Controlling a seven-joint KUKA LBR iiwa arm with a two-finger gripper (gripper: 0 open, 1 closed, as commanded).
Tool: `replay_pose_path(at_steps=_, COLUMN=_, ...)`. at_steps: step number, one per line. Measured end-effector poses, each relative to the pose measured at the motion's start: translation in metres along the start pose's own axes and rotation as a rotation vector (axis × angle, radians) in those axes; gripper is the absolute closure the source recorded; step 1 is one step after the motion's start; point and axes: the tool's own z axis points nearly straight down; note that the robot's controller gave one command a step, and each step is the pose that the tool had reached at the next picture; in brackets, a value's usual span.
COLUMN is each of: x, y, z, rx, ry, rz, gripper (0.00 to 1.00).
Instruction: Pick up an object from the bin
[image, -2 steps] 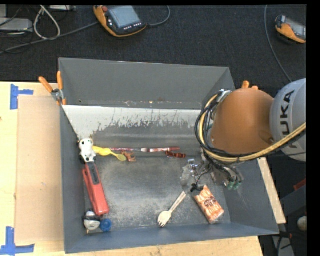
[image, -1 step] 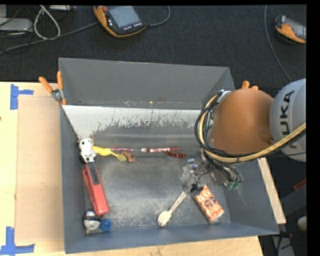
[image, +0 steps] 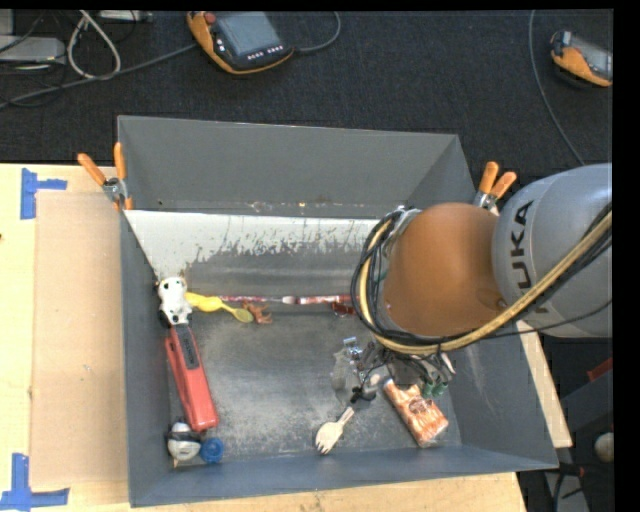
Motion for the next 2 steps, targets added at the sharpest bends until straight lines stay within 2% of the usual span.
replay_pose_path(at_steps=1, x=0.000, y=0.004, z=0.008, rx=0.000, ry=0.000, rz=0.045, gripper=1.00)
replay_pose_path(at_steps=2, x=0.005, y=0.054, z=0.055, rx=0.000, ry=0.001, rz=-0.065, gripper=1.00)
